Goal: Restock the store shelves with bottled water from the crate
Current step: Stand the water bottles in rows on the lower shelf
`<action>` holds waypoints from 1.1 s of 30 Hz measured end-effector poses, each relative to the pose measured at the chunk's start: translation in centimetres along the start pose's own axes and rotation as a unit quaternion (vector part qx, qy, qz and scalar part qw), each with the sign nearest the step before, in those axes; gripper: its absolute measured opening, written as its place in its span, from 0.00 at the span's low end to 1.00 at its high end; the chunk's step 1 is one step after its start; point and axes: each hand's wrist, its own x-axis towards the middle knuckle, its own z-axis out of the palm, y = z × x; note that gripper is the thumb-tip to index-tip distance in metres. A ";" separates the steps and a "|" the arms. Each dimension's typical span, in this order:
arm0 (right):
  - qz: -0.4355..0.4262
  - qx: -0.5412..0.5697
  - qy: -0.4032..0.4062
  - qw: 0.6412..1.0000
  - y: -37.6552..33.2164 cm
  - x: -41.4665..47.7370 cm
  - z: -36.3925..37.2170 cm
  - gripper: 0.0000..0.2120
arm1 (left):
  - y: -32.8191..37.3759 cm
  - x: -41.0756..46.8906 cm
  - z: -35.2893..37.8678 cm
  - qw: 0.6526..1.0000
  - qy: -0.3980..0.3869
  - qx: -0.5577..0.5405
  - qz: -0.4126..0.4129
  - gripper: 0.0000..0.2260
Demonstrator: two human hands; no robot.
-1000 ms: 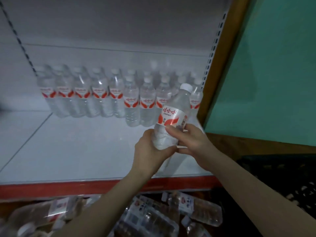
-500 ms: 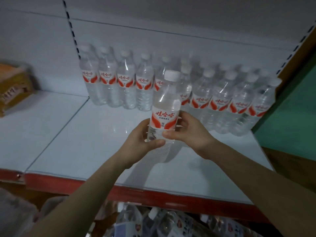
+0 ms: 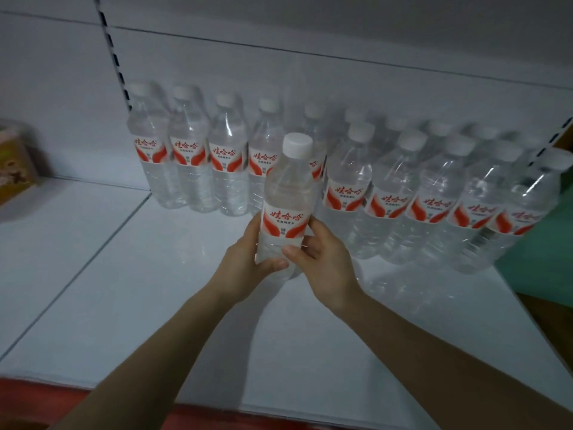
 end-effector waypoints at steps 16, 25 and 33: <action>0.298 0.142 0.159 0.930 0.4 4.0 1.0 0.08 | -0.4 6.2 2.8 0.998 0.050 0.024 0.021 0.29; 0.326 0.348 0.193 0.857 1.5 4.7 1.6 0.17 | -0.7 6.9 3.4 0.997 0.070 0.036 0.025 0.28; 0.331 0.397 0.165 0.840 1.9 5.3 1.1 0.26 | -0.5 7.2 3.2 0.997 0.050 0.054 0.005 0.30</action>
